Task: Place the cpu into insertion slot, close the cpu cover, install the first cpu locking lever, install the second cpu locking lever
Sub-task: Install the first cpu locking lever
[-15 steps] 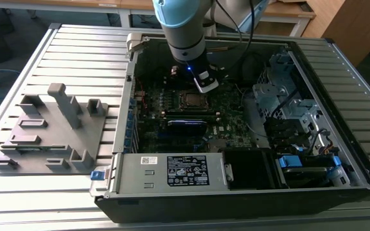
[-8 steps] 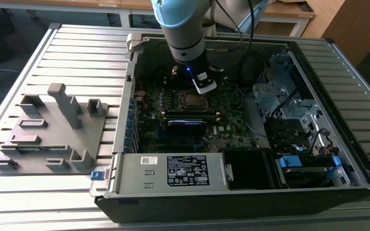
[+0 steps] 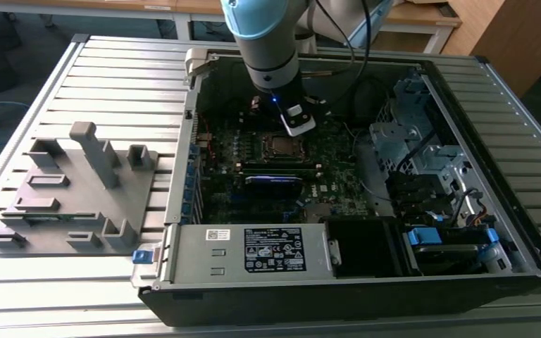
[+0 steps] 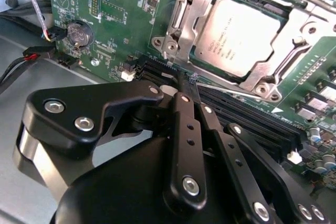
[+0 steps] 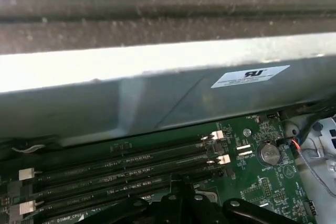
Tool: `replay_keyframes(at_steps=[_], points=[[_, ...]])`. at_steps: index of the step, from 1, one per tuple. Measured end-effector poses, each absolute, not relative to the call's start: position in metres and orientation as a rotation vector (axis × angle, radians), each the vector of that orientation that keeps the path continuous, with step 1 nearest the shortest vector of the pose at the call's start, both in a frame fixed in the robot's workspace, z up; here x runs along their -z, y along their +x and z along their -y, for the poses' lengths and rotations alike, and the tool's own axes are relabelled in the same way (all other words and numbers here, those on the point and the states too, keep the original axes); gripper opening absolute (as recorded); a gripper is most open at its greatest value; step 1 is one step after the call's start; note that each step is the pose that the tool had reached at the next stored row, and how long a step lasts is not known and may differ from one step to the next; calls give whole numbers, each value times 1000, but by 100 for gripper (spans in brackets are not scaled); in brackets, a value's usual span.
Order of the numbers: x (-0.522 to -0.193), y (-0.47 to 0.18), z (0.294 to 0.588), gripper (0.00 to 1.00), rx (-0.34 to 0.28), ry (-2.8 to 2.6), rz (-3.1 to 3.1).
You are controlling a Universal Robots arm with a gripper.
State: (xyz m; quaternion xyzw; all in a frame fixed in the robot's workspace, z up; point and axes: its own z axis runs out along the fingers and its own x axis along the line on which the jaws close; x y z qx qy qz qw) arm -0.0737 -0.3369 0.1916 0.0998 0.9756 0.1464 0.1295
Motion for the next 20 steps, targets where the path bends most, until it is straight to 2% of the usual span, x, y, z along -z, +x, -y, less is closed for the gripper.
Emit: replay_keyframes(at_steps=[20], points=[[-190, -79, 332, 10, -410, 394, -2814]])
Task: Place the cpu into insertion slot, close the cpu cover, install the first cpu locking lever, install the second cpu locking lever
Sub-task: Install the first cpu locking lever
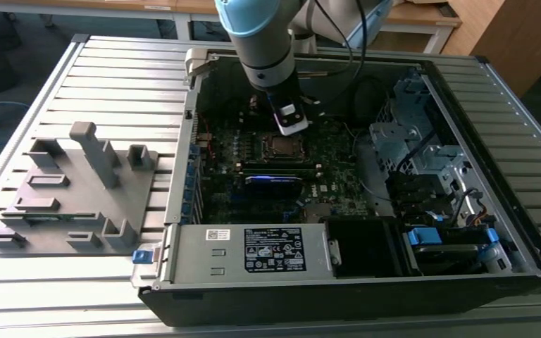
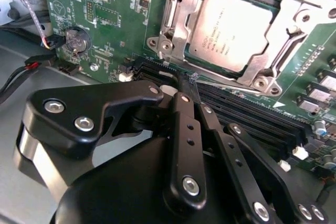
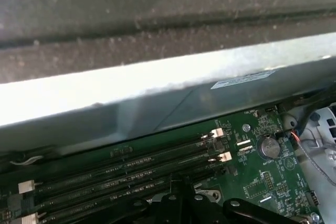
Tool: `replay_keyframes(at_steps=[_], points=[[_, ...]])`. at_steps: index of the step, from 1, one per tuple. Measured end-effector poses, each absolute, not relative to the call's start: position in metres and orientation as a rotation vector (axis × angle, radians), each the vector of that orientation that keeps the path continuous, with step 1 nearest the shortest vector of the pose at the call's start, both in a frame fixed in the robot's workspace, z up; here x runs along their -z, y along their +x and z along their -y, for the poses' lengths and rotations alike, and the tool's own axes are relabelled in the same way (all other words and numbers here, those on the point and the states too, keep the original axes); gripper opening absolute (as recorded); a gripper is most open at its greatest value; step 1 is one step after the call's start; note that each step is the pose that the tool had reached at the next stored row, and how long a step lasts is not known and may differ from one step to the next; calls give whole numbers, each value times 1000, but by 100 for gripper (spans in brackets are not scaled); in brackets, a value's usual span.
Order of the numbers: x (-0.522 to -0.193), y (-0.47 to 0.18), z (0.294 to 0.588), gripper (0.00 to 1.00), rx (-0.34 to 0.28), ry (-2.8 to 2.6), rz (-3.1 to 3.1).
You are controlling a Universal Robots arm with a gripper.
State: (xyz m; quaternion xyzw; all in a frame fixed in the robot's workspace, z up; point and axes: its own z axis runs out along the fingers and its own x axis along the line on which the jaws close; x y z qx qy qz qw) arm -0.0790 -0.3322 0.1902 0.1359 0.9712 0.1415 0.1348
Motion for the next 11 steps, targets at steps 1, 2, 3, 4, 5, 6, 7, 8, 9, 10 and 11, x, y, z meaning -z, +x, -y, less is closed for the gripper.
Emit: replay_keyframes(at_steps=[1, 2, 3, 4, 5, 6, 7, 8, 9, 10, 11], points=[[-190, -79, 332, 10, -409, 401, -2813], [-190, -79, 331, 10, -408, 408, -2811], [-190, -79, 331, 10, -407, 414, -2810], [-189, -79, 331, 10, -407, 420, -2808], [-189, -79, 331, 10, -406, 424, -2807], [-189, -79, 331, 10, -406, 425, -2807], [-189, -79, 331, 10, -405, 425, -2807], [-189, -79, 331, 10, -405, 425, -2807], [-189, -79, 331, 10, -405, 426, -2807], [-189, -79, 331, 10, -405, 426, -2807], [-189, -79, 331, 10, -405, 426, -2807]])
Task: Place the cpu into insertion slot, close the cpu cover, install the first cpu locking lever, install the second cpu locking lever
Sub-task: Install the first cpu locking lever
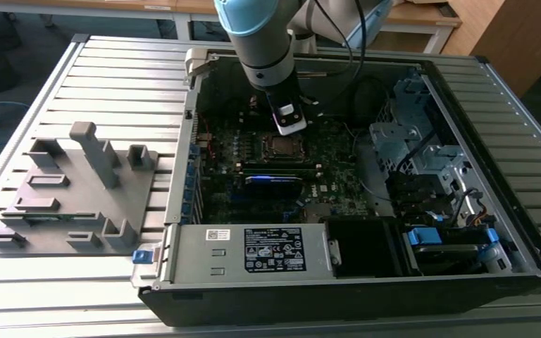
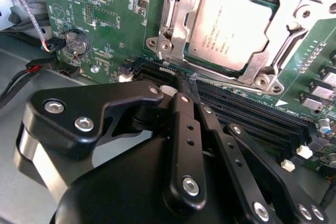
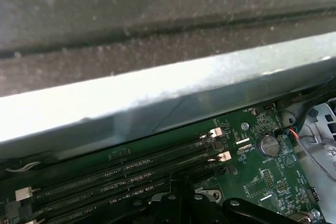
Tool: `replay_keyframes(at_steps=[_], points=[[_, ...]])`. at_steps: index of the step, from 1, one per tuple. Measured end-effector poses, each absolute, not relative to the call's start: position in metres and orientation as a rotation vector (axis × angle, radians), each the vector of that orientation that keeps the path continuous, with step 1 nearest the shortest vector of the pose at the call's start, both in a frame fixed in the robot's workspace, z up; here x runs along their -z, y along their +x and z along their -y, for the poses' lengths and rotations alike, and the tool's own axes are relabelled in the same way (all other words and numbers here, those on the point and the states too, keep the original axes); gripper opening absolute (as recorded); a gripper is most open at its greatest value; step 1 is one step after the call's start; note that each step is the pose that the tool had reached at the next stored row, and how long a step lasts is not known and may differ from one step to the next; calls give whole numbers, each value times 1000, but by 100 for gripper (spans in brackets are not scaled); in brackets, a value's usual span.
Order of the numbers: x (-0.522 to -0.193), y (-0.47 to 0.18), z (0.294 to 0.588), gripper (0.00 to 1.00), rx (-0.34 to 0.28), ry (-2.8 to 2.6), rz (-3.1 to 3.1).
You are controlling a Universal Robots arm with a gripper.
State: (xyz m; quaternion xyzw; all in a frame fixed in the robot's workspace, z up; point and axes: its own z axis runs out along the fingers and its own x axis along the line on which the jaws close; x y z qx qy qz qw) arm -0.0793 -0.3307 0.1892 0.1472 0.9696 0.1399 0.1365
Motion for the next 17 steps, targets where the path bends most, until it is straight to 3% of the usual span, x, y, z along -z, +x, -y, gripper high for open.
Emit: replay_keyframes(at_steps=[17], points=[[-186, -79, 331, 10, -403, 441, -2803]])
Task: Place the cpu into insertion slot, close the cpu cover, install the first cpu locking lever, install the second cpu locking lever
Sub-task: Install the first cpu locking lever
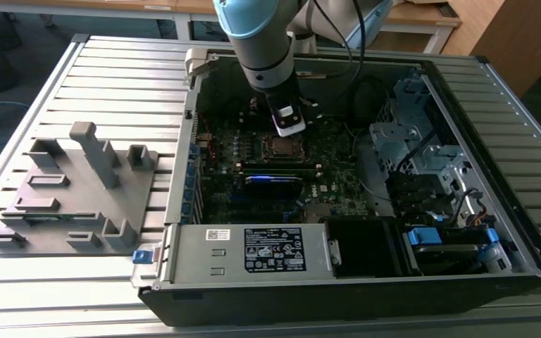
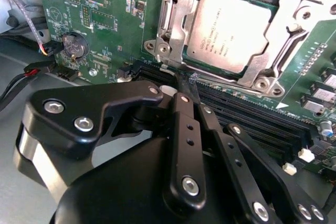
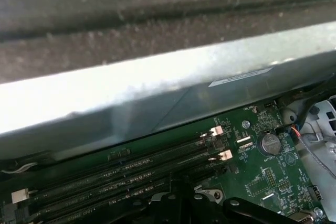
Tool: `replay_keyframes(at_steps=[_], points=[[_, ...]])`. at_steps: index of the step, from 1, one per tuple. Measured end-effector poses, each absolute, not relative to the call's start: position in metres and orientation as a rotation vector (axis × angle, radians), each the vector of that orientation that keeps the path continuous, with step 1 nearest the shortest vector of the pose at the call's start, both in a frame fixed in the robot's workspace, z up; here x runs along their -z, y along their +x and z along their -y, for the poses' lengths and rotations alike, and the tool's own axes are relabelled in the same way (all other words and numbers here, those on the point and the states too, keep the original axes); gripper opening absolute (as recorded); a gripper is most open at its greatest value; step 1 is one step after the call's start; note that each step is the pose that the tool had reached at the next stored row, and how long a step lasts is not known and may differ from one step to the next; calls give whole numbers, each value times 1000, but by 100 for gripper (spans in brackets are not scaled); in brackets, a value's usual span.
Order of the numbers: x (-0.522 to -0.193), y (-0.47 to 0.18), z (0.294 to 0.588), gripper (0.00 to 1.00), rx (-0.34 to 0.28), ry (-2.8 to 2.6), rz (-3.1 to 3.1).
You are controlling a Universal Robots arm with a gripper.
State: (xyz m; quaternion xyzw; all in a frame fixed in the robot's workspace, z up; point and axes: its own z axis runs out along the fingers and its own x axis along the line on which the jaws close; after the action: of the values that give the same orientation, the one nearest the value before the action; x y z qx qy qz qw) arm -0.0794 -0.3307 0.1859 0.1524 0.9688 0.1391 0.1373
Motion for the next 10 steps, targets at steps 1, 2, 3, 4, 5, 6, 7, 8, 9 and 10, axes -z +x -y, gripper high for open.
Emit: replay_keyframes(at_steps=[1, 2, 3, 4, 5, 6, 7, 8, 9, 10], points=[[-186, -79, 331, 10, -402, 441, -2803], [-186, -79, 331, 10, -402, 441, -2803], [-186, -79, 331, 10, -401, 441, -2803], [-187, -79, 331, 10, -400, 441, -2804], [-187, -79, 331, 10, -400, 441, -2803], [-188, -79, 331, 10, -400, 442, -2803], [-189, -79, 330, 10, -400, 443, -2803], [-189, -79, 330, 10, -400, 444, -2803], [-190, -79, 330, 10, -400, 446, -2802], [-190, -79, 330, 10, -400, 448, -2802]])
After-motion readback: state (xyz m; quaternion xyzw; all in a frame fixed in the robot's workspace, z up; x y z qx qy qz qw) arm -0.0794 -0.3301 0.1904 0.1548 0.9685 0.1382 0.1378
